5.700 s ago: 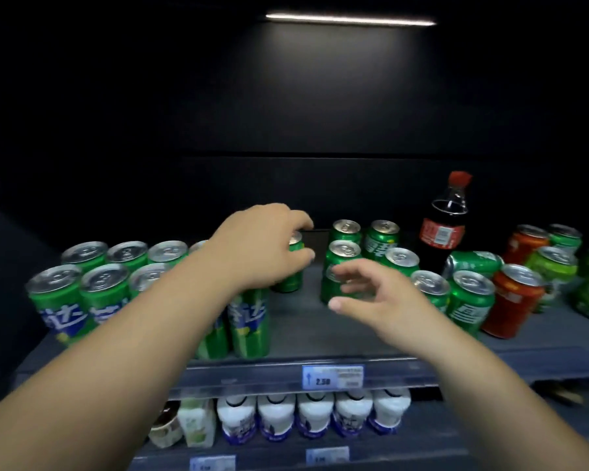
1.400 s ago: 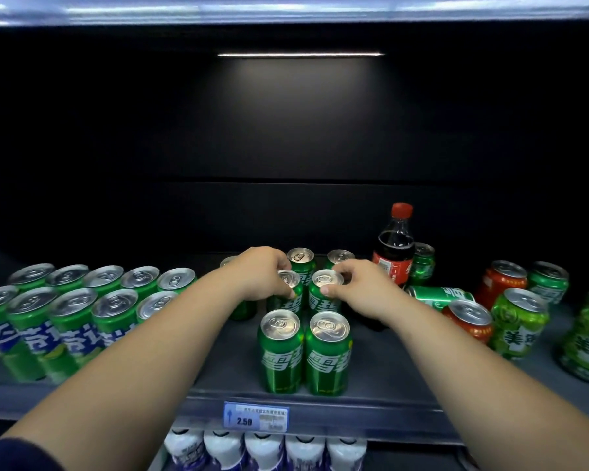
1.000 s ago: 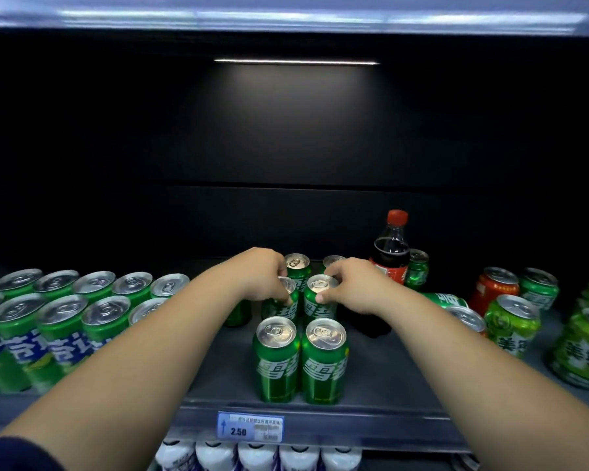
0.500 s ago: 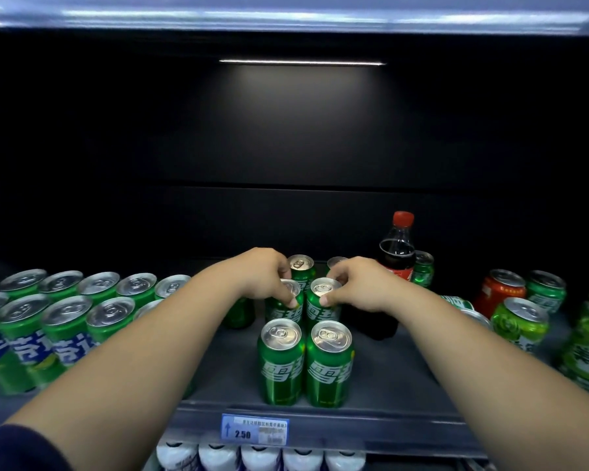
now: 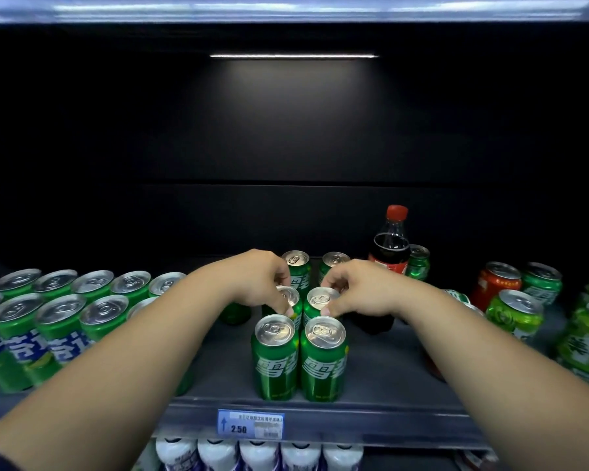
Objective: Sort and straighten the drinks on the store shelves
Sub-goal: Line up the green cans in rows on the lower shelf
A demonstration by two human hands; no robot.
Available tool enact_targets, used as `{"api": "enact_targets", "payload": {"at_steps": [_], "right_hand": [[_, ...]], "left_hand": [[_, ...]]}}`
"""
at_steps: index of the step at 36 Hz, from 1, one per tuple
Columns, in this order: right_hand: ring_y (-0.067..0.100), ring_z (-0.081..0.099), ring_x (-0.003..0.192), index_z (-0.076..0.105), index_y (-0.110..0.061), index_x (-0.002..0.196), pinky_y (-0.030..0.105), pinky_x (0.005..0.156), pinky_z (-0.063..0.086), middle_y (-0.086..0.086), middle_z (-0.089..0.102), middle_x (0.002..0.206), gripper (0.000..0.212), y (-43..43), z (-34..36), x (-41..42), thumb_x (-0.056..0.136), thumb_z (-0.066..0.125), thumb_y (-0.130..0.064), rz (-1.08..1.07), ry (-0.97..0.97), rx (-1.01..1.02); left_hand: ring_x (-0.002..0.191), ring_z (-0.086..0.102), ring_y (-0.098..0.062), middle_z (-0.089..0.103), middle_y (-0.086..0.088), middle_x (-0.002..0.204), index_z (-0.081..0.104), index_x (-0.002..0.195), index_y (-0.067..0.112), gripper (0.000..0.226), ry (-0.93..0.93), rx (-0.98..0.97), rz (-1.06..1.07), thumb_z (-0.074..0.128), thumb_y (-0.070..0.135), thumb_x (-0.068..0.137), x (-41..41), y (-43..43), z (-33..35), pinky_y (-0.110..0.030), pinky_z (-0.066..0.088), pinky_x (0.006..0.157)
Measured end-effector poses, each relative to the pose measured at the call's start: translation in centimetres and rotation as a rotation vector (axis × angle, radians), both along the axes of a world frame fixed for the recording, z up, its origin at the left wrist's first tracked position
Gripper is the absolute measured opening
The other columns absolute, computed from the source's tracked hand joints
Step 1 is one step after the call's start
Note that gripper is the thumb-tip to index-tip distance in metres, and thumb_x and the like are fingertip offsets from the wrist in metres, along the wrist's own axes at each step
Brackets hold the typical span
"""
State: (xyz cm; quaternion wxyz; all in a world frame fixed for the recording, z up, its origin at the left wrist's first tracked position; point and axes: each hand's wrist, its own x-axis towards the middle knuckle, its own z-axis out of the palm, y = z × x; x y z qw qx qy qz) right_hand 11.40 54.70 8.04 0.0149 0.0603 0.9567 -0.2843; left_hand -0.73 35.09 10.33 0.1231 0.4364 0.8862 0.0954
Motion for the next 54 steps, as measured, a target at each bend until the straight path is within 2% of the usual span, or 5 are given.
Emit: {"api": "enact_targets", "payload": {"at_steps": [10, 17, 29, 41, 54], "right_hand": [[0.007, 0.065, 0.092, 0.071, -0.03, 0.107, 0.026, 0.082, 0.051, -0.013, 0.07, 0.099, 0.041, 0.1, 0.9, -0.4, 0.072, 0.086, -0.047, 0.007, -0.019, 0.001], [0.009, 0.064, 0.105, 0.065, -0.028, 0.127, 0.03, 0.093, 0.054, -0.01, 0.067, 0.116, 0.06, -1.3, 2.3, -2.2, 0.072, 0.088, -0.039, -0.059, 0.177, -0.053], [0.027, 0.048, 0.134, 0.031, -0.032, 0.156, 0.039, 0.106, 0.046, 0.005, 0.045, 0.152, 0.096, -2.4, 0.4, -7.5, 0.076, 0.084, -0.042, -0.076, 0.023, 0.199], [0.027, 0.058, 0.119, 0.05, -0.036, 0.139, 0.045, 0.099, 0.051, -0.002, 0.06, 0.136, 0.071, -2.9, 0.0, -8.8, 0.076, 0.083, -0.043, -0.153, 0.007, 0.217], [0.014, 0.065, 0.103, 0.06, -0.032, 0.127, 0.034, 0.09, 0.055, -0.007, 0.067, 0.116, 0.064, -2.3, 4.7, -3.2, 0.071, 0.089, -0.031, -0.14, 0.367, -0.029]], "left_hand": [[0.091, 0.066, -0.005, 0.07, 0.017, 0.097, 0.071, 0.104, 0.034, 0.052, -0.118, 0.075, 0.049, 0.086, 0.057, 0.06, -0.8, -1.4, 0.4, -0.036, 0.055, 0.09], [0.097, 0.064, -0.011, 0.067, 0.009, 0.107, 0.067, 0.12, 0.028, 0.059, 0.069, 0.1, 0.15, 0.088, 0.043, 0.067, -2.9, -3.7, 2.9, -0.033, 0.054, 0.09], [0.112, 0.061, -0.017, 0.062, 0.004, 0.131, 0.056, 0.136, 0.026, 0.079, 0.097, -0.085, 0.207, 0.09, 0.035, 0.066, -6.2, -4.0, 1.0, -0.032, 0.051, 0.096], [0.115, 0.06, -0.022, 0.06, 0.0, 0.134, 0.055, 0.137, 0.025, 0.075, 0.157, -0.157, 0.179, 0.088, 0.03, 0.069, -6.3, -3.4, 0.2, -0.034, 0.053, 0.094], [0.103, 0.061, -0.015, 0.063, 0.006, 0.123, 0.062, 0.129, 0.029, 0.072, 0.237, 0.065, 0.104, 0.091, 0.031, 0.063, -2.0, -4.2, 8.5, -0.03, 0.052, 0.091]]}}
